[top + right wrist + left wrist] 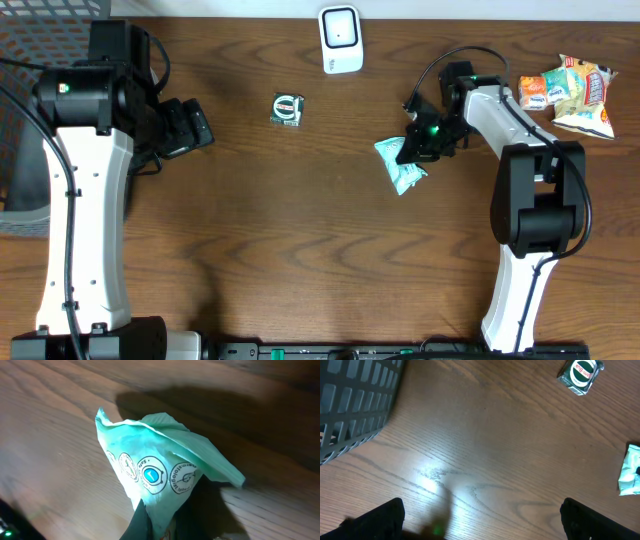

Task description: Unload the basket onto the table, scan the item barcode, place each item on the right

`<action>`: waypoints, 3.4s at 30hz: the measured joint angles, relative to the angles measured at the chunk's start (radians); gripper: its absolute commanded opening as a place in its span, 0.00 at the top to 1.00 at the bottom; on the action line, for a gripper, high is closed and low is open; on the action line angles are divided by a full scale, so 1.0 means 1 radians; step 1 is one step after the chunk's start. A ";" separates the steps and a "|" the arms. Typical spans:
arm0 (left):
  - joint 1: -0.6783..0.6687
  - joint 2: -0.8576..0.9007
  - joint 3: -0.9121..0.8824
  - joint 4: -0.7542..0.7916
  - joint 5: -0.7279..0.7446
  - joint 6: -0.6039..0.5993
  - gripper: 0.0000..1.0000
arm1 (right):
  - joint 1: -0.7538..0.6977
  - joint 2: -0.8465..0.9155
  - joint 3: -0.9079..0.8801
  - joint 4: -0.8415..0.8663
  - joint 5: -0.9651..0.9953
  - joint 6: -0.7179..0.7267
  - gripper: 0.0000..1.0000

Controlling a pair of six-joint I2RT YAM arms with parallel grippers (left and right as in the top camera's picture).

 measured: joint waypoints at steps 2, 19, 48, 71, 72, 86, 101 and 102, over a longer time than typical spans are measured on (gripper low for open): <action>0.000 0.000 0.000 0.000 0.000 0.000 0.02 | 0.007 0.001 0.000 0.010 -0.035 0.010 0.99; 0.000 0.000 0.000 0.000 0.000 0.000 0.02 | 0.105 0.017 0.325 0.665 -0.175 0.651 0.99; 0.000 0.000 0.000 0.000 0.000 0.000 0.02 | 0.104 0.212 0.336 0.904 -0.033 0.903 0.99; 0.000 0.000 0.000 0.000 0.000 0.000 0.02 | -0.400 -0.049 0.362 0.083 0.506 0.281 0.32; 0.000 0.000 0.000 0.000 0.000 0.000 0.02 | -0.402 -0.049 0.362 0.082 0.513 0.270 0.31; 0.000 0.000 0.000 0.000 0.000 0.000 0.02 | -0.303 -0.048 0.362 0.069 0.248 0.229 0.29; 0.000 0.000 0.000 0.000 0.000 0.000 0.02 | 0.160 -0.026 0.362 0.304 0.116 0.257 0.11; 0.000 0.000 0.000 0.000 0.000 0.000 0.02 | 0.200 -0.014 0.362 0.326 0.153 0.266 0.10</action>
